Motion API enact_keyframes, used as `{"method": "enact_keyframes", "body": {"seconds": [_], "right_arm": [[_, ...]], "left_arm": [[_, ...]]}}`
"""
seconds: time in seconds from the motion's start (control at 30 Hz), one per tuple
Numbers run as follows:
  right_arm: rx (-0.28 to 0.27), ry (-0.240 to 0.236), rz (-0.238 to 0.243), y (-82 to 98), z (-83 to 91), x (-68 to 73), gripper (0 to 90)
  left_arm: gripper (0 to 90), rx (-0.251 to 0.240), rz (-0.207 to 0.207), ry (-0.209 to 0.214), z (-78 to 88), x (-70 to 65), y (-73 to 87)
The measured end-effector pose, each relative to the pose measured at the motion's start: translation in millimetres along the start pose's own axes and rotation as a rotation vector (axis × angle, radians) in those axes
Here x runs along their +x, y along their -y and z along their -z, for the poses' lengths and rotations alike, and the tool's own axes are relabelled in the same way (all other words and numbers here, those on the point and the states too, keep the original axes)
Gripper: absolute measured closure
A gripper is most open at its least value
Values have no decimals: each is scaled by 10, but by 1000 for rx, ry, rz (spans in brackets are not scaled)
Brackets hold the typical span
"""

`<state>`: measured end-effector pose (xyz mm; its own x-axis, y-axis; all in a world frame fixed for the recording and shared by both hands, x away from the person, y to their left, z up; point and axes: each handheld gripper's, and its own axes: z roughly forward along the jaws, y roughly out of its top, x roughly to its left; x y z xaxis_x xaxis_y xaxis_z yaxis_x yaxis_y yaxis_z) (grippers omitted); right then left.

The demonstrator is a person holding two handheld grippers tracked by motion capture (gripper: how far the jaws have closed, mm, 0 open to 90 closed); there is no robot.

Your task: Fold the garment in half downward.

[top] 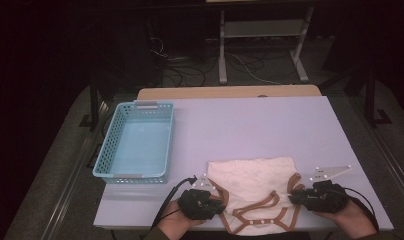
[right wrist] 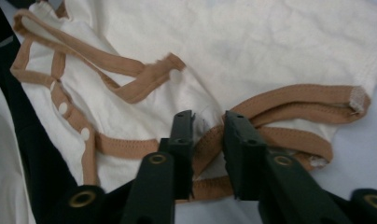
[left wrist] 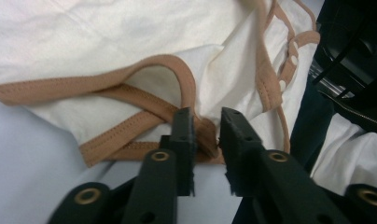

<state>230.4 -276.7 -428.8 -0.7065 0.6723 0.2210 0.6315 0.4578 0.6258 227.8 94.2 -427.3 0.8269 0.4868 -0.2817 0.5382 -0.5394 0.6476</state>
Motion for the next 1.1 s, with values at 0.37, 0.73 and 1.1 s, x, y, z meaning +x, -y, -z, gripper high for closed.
{"method": "enact_keyframes", "body": {"seconds": [0.37,0.73,1.1], "right_arm": [[-79,6,4,-106,50,-56,556],[-60,-28,41,-244,-106,-134,861],[3,-63,76,-313,-352,-211,888]], "left_arm": [[542,-89,-13,4,106,37,-120],[891,-74,-39,-13,-26,75,-254],[890,-16,-83,-50,-286,214,-411]]}}
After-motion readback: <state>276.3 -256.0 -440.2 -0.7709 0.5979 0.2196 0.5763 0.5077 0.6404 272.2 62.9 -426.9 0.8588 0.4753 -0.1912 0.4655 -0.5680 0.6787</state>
